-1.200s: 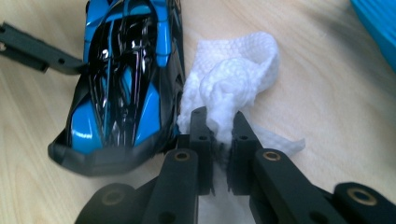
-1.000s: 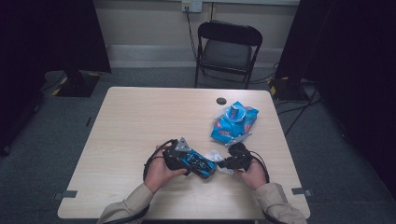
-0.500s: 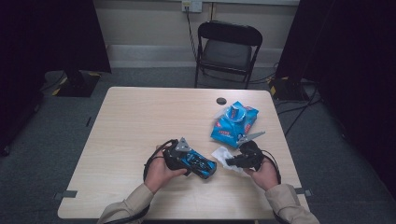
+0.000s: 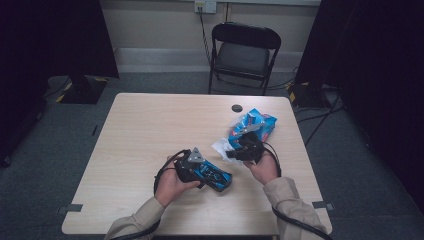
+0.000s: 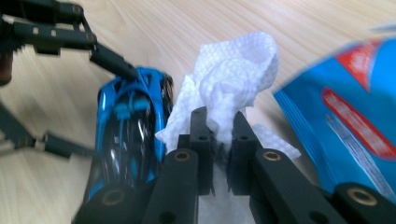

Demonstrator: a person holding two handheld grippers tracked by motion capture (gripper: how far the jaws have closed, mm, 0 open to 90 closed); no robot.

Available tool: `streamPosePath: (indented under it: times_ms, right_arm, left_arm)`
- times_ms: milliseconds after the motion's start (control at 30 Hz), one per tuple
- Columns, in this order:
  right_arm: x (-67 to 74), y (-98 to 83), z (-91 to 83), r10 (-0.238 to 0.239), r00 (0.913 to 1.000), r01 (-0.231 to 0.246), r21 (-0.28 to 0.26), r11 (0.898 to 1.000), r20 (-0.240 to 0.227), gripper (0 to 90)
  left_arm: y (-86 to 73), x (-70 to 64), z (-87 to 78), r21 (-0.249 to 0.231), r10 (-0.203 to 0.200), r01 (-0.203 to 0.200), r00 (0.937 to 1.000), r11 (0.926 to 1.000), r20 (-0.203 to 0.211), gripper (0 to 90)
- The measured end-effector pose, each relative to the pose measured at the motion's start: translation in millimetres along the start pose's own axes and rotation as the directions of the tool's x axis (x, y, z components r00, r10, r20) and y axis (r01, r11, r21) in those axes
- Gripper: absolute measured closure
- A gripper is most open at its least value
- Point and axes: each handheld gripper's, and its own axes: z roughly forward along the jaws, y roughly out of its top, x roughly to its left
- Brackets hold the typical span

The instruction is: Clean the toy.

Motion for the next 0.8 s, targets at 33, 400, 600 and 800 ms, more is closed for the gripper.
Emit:
streamPosePath:
  times_ms: [33,400,600,800]
  right_arm:
    - [1.4,3.4,5.1,-0.005,0.9999,0.005,0.002,1.0,0.009,83.8]
    - [14.9,27.3,56.7,0.006,0.9993,-0.004,0.051,0.999,-0.036,83.8]
    - [18.9,27.0,72.4,-0.008,0.9989,0.012,0.089,0.996,-0.047,83.7]
    - [16.8,24.8,79.5,0.019,0.9993,-0.015,0.11,0.994,-0.033,83.7]
  left_arm:
    - [-0.1,0.1,0.0,0.0,0.0,0.0,1.0,1.0,0.0,24.7]
    - [-0.2,0.3,-0.2,0.001,0.0,0.0,1.0,1.0,0.002,24.7]
    - [-0.4,-0.1,0.1,-0.005,-0.006,0.006,1.0,1.0,0.002,24.8]
    - [-0.1,0.4,-0.1,0.0,0.001,-0.001,1.0,1.0,0.002,24.8]
